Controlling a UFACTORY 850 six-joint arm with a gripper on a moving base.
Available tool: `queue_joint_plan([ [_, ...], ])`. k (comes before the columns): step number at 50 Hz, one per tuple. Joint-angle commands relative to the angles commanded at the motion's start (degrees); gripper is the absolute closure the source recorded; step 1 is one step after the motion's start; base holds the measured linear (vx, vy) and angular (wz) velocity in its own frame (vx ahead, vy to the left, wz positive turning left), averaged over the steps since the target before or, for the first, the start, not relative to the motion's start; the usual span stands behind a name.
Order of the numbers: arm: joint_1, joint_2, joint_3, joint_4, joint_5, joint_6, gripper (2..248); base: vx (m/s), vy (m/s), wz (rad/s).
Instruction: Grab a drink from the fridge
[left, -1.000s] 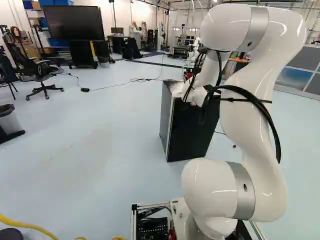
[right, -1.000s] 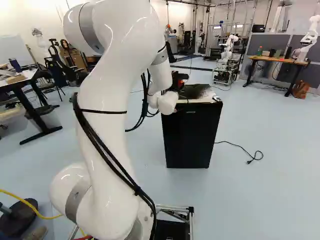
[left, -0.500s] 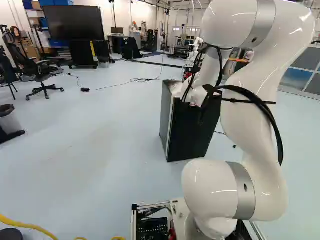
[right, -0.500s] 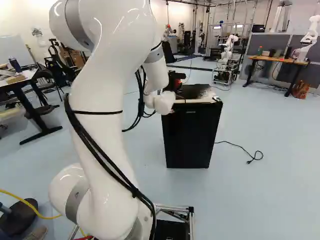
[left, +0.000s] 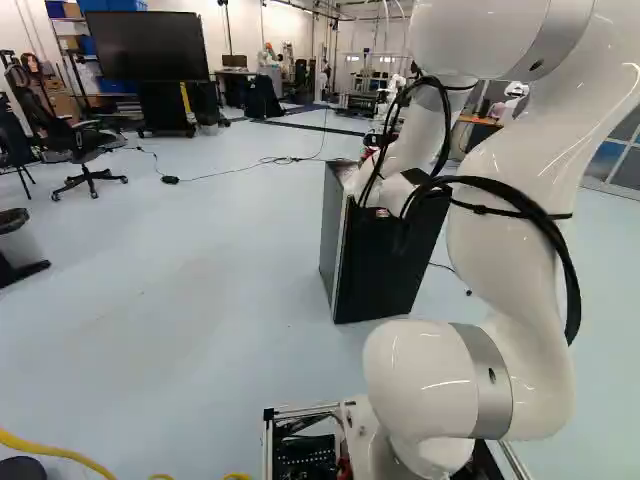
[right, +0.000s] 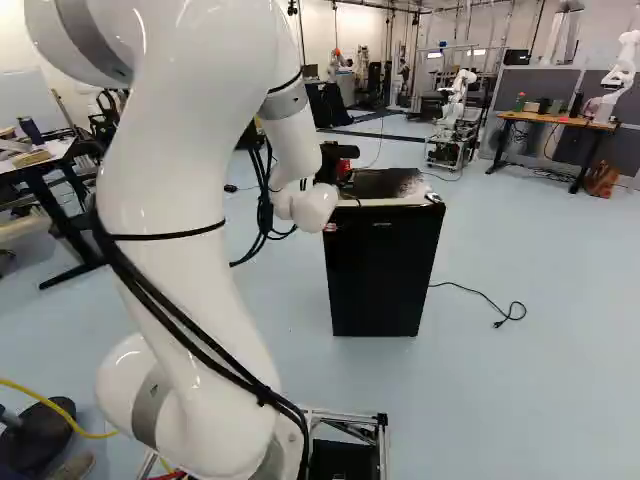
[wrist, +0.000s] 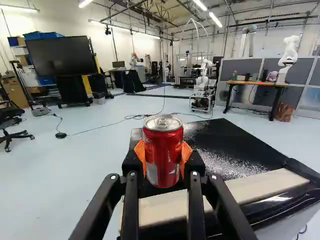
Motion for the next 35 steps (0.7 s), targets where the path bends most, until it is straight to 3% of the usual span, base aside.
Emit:
queue_joint_plan([
  [35, 5.81, 16.50, 17.42, 2.92, -6.45, -2.16, 160, 0.000, 0.000, 0.000],
])
